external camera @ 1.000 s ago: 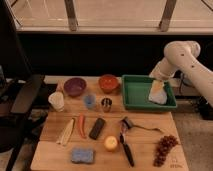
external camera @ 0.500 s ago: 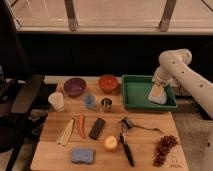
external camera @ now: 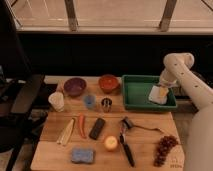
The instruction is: Wipe red bowl with towel
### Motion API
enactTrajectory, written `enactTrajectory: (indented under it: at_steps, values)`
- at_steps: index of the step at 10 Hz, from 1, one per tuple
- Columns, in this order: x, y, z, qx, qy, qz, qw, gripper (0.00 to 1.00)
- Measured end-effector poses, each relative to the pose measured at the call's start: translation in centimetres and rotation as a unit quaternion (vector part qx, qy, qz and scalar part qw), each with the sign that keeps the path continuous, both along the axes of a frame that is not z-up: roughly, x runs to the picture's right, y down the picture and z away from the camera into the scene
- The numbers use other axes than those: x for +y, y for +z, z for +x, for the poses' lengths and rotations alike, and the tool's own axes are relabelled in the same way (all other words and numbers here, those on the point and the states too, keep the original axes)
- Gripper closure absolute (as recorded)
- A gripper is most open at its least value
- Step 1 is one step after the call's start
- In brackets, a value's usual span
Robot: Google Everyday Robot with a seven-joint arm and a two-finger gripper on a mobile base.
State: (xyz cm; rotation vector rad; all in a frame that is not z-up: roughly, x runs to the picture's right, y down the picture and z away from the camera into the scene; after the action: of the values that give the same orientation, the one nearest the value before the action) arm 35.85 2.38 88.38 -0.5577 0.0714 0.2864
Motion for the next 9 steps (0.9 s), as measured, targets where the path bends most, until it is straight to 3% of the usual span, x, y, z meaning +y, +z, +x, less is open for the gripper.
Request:
enactTrajectory:
  at_steps: [4, 5, 9]
  values:
    - [0.1, 0.0, 0.2, 0.001, -0.002, -0.001, 1.0000, 0.35]
    - [0.1, 0.5, 0.7, 0.015, 0.003, 0.010, 0.9998, 0.35]
    - [1.6, 2.2, 2.5, 0.021, 0.055, 0.044, 0.9973, 0.35]
